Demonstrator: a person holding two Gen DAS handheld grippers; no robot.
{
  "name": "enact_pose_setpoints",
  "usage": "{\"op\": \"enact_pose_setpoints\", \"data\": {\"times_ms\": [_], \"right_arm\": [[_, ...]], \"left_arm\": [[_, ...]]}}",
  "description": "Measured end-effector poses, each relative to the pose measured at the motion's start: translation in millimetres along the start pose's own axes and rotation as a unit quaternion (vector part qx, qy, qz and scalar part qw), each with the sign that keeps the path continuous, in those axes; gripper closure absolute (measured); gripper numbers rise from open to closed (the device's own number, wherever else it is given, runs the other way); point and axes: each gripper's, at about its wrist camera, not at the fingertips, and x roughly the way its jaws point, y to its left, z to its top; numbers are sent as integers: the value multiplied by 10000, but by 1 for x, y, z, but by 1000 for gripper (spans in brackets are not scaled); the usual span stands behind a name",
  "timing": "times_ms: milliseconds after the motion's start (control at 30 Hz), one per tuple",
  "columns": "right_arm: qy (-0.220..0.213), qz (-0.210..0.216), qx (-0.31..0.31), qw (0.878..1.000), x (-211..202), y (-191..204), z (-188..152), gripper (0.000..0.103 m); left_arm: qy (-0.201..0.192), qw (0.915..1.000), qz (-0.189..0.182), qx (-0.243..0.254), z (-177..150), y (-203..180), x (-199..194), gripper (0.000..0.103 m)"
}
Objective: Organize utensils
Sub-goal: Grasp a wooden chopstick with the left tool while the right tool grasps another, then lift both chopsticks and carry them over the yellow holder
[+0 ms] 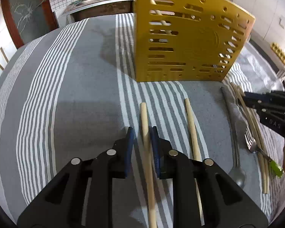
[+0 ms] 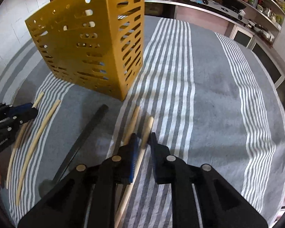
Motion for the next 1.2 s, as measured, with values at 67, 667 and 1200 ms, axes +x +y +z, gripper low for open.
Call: {"op": "enact_pose_setpoints", "data": {"times_ms": [67,667,1200], "right_arm": [[48,-18,-8,10000,2,0,2,88],[-1413,54,780,9869,-79,-59,-1,97],[-2730,74,872,9580,-158,-67,-6,97]], "left_arm": [[33,9999,113,122,2,-6,3,86],[-806,9965,-179,-144,10,-7,-53,99],[-1634,9852,-460,-238,8,-9,-118,99]]}}
